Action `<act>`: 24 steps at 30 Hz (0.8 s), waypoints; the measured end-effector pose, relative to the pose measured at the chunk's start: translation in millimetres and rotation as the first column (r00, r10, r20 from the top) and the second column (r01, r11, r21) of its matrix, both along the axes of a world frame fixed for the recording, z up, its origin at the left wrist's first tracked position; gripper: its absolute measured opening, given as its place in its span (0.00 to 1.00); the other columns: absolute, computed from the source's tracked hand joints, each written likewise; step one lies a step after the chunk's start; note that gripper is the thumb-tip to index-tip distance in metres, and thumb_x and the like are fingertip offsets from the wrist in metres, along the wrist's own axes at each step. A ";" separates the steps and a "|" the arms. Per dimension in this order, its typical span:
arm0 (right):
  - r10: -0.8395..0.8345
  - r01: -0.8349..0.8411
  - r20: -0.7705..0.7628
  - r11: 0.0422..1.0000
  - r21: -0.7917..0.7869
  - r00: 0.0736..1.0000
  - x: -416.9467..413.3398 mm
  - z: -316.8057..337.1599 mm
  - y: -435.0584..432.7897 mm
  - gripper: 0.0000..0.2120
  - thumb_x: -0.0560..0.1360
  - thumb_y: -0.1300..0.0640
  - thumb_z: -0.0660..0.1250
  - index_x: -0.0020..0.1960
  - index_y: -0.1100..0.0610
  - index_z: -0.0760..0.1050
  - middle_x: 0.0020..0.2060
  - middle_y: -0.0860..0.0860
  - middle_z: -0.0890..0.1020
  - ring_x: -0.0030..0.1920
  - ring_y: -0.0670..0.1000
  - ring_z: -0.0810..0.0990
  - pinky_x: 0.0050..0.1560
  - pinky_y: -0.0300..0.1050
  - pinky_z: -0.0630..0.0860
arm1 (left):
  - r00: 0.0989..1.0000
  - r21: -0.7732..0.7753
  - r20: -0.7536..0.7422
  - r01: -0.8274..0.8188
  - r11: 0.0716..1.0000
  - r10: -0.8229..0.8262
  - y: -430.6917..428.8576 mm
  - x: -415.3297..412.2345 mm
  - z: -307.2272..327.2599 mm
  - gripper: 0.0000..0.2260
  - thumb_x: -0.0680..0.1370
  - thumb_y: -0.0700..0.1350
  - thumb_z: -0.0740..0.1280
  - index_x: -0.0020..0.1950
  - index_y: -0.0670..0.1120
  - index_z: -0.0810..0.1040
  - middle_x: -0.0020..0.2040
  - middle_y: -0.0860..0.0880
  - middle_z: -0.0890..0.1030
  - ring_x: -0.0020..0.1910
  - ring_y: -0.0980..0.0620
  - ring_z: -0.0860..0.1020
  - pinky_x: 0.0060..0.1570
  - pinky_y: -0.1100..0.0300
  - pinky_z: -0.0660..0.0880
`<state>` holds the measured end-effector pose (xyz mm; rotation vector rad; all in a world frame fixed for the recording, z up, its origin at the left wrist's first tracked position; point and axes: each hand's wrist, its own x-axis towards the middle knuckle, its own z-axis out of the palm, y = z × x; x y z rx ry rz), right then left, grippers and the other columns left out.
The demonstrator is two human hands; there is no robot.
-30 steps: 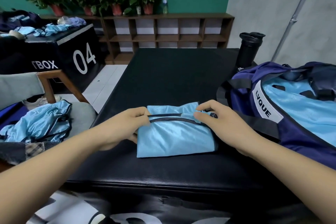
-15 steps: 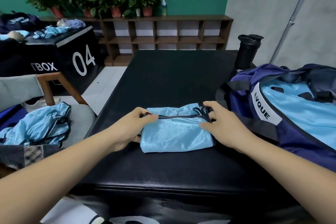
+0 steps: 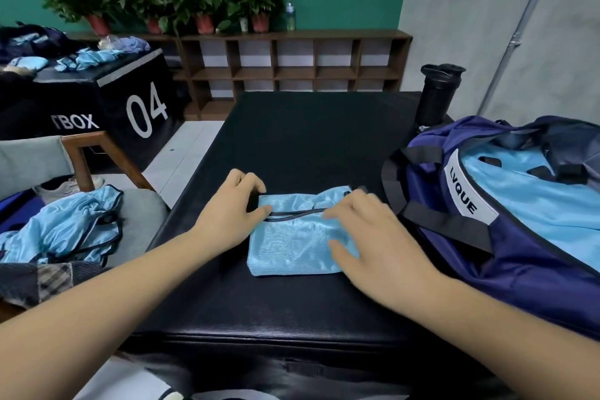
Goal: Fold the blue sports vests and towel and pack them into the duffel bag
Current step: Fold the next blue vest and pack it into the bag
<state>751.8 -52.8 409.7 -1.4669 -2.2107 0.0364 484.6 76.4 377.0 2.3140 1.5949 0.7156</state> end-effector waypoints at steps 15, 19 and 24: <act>0.059 0.026 0.273 0.954 -0.299 0.960 -12.3 -17.0 -13.9 0.09 0.85 0.47 0.58 0.62 0.50 0.70 0.48 0.48 0.80 0.47 0.56 0.80 0.52 0.56 0.79 | 0.950 -0.082 -0.205 0.223 0.971 -0.235 3.9 4.3 4.8 0.06 0.81 0.56 0.71 0.47 0.59 0.75 0.52 0.58 0.76 0.51 0.60 0.74 0.63 0.48 0.71; 0.014 0.057 0.258 0.962 -0.267 0.966 -3.4 -13.8 -7.7 0.07 0.84 0.49 0.58 0.59 0.48 0.72 0.48 0.46 0.76 0.50 0.55 0.77 0.55 0.52 0.76 | 0.934 -0.163 -0.255 0.216 0.963 -0.252 -4.5 -6.2 18.8 0.08 0.79 0.56 0.73 0.45 0.57 0.77 0.50 0.57 0.76 0.47 0.58 0.77 0.56 0.52 0.77; -0.057 0.137 0.334 0.965 -0.222 0.941 15.4 -9.9 7.9 0.12 0.85 0.50 0.56 0.64 0.45 0.75 0.55 0.45 0.73 0.55 0.52 0.71 0.62 0.52 0.68 | 0.870 -0.310 -0.335 0.260 0.915 -0.361 -30.2 -15.3 41.9 0.07 0.80 0.59 0.71 0.44 0.59 0.81 0.46 0.58 0.81 0.47 0.60 0.79 0.52 0.57 0.77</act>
